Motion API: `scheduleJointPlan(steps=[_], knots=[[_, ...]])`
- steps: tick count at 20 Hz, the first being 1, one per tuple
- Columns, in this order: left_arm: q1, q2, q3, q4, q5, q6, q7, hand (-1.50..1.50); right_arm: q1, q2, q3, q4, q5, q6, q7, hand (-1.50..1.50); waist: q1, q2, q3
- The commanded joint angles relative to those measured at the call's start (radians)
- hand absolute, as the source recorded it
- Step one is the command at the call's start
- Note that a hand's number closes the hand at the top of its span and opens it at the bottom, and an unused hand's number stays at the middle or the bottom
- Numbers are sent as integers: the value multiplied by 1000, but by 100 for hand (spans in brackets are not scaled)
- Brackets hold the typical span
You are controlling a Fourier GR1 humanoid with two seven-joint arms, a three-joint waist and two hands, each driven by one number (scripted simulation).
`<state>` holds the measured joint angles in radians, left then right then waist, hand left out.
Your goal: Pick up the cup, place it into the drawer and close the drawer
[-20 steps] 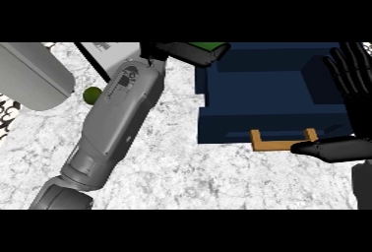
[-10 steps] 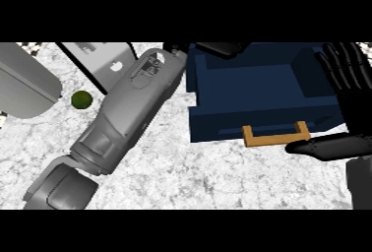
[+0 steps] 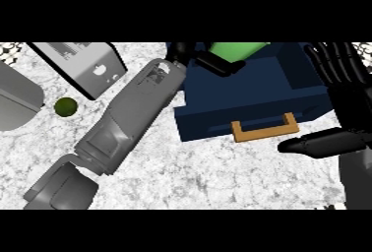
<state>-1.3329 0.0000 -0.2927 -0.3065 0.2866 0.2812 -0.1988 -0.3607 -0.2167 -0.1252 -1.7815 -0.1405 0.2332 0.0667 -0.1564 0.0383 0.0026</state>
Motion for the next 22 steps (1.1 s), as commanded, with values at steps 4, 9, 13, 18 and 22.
scheduleJointPlan(steps=[4,9,13,18,22], knots=[[49,0,-56,-28,79,-22,-59,-150,-33,11,42,21,-2,27,-5,-150,-53,16,-1],[90,0,-23,-66,177,-15,-142,-150,-84,34,119,8,-122,139,36,150,-58,16,-3],[69,0,11,-110,258,-46,-210,-150,-88,29,182,22,-207,251,59,150,-34,10,-3],[71,0,41,-105,322,-5,-273,-150,-29,-114,293,15,-127,410,142,150,2,-4,-4],[42,0,30,-82,350,41,-288,-150,-17,-171,307,14,-16,407,183,-150,36,-12,-3]])
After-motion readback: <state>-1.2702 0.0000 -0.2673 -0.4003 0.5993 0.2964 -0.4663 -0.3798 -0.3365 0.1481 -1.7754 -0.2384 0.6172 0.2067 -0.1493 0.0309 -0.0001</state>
